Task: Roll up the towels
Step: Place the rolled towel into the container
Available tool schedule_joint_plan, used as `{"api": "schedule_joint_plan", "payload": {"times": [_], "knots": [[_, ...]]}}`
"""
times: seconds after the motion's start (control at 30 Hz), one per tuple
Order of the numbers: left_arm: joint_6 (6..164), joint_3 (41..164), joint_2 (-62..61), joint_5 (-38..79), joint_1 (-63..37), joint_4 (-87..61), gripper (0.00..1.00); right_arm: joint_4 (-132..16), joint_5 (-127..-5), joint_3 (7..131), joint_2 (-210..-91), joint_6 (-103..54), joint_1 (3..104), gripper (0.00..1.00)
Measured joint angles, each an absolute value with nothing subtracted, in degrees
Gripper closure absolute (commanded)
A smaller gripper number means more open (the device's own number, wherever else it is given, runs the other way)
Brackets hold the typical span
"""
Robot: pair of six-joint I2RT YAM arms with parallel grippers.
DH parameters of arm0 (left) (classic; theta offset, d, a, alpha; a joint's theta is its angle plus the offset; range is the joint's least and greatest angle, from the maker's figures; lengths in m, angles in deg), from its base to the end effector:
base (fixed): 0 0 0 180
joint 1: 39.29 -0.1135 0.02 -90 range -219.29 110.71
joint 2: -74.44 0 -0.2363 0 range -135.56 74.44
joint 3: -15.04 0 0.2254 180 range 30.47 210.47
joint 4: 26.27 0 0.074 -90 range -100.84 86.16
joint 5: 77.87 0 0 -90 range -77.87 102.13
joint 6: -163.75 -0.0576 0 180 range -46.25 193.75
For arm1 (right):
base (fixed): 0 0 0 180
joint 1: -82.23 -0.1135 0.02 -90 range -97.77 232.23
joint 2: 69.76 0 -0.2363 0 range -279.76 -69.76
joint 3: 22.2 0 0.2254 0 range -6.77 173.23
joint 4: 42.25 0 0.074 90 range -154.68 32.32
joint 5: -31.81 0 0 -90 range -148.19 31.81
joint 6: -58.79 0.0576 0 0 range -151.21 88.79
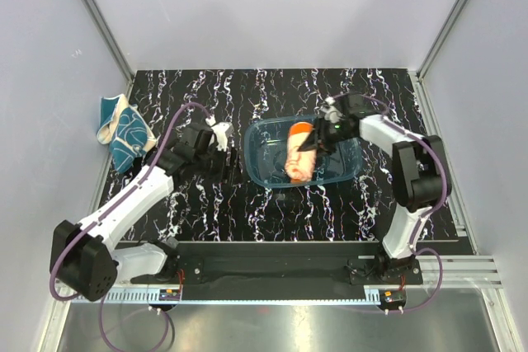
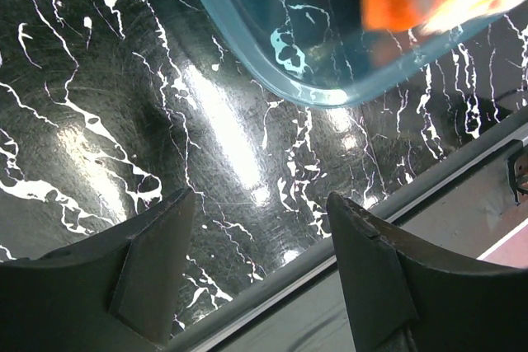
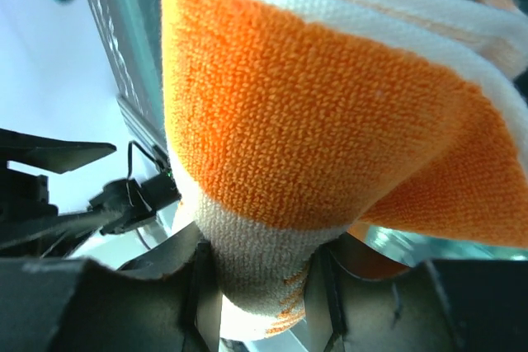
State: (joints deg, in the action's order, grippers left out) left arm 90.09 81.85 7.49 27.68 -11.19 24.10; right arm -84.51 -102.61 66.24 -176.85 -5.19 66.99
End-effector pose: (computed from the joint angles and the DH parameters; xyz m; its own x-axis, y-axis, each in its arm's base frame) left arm 0.2002 -0.1244 0.2305 -0.8232 0.1323 -0.5521 0.3882 0.8407 -0.3774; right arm 0.3358 0.1333 0.1667 -0.9841 0.0566 -0.1686 -0.0939 0.6396 0.7629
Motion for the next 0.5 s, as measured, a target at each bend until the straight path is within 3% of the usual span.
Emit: {"api": "schedule_joint_plan", "payload": {"times": [0.17,0.5], "knots": [[90.5,86.3,1.6,27.6,-11.3,25.0,0.29,-86.3,-103.9,63.2,-175.8,-10.0,75.4,0.93],[94.5,94.9,-12.5,28.4,-11.4,21.5,0.27,-86.5,-109.0,63.1,-177.2,-17.0,74.7,0.91]]}}
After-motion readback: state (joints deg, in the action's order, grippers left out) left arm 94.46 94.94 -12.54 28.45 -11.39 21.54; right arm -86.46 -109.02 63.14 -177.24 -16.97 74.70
